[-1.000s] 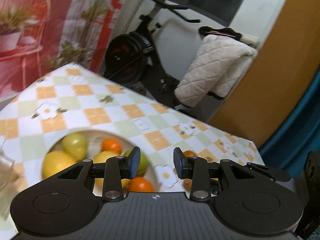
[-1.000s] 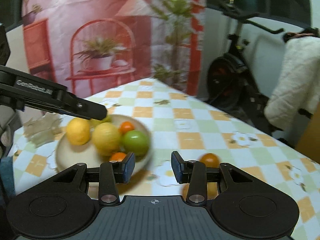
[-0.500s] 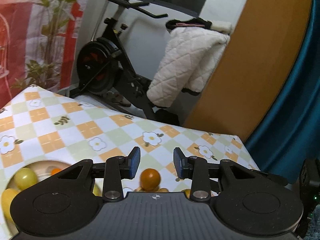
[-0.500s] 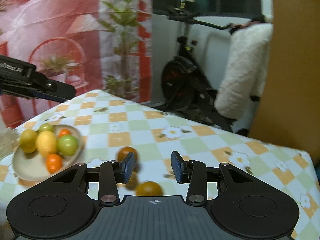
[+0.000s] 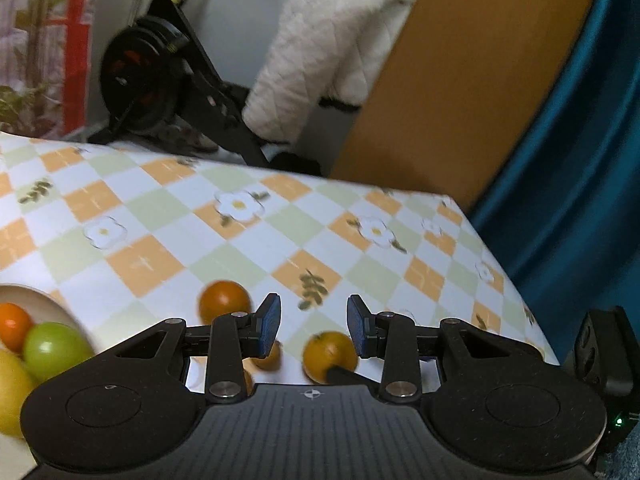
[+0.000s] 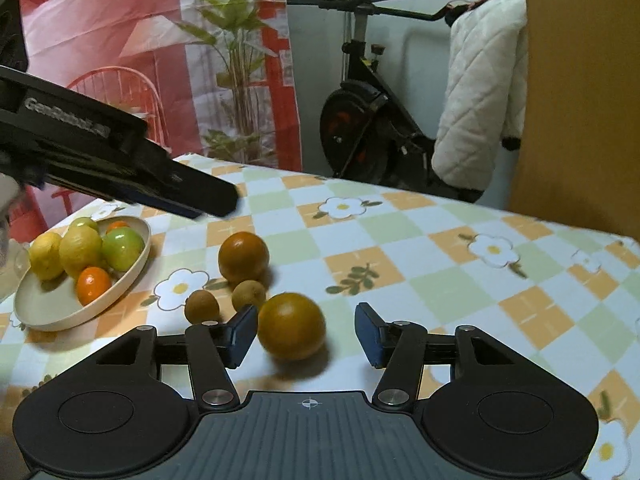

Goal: Organize fruits
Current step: 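Close the left gripper around the small orange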

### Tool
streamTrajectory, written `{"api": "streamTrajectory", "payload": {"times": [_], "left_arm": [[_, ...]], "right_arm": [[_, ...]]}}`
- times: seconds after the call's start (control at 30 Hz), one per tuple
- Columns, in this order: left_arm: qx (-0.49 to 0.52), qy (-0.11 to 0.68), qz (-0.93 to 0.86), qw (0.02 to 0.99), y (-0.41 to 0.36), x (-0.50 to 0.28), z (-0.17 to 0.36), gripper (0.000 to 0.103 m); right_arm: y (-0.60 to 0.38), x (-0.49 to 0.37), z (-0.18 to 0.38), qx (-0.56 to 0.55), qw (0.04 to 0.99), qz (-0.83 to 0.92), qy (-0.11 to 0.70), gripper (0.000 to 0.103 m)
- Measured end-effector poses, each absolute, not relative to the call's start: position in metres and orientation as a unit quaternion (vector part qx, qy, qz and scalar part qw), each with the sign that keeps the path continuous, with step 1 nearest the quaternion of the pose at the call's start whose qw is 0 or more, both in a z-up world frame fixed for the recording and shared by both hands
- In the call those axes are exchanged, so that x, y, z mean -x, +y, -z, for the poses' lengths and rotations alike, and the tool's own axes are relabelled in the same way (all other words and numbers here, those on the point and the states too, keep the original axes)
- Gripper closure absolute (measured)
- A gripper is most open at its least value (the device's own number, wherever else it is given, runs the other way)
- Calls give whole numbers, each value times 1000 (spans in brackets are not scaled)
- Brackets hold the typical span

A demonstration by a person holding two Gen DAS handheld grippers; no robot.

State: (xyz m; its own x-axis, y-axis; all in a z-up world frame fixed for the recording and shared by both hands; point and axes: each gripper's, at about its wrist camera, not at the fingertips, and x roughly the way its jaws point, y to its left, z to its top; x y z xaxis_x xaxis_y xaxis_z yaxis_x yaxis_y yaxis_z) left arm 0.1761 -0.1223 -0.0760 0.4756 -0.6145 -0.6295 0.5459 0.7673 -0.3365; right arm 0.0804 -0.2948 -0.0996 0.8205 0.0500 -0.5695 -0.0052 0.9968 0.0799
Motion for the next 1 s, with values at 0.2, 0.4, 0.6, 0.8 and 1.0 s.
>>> {"api": "streamTrajectory", "payload": {"times": [0.2,0.4,0.6,0.8,1.0], "left_arm": [[26,401,362,841,-144,-174,89,64],[17,414,363,835,-149,-178,101,64],[6,419,370,829,-157,-179,106,60],[-6,416,368,831,-161,-178,110,58],[-17,428,358,830,-163,-180,117,57]], "right_arm": [[-295,-84,108,-65,955,-12,291,53],[-297,-85,115,-77,955,-11,287,54],[-295,-85,116,-75,955,-10,286,59],[-295,-83,118,-77,954,-3,289,60],[-295,-85,119,-77,952,-2,295,60]]}}
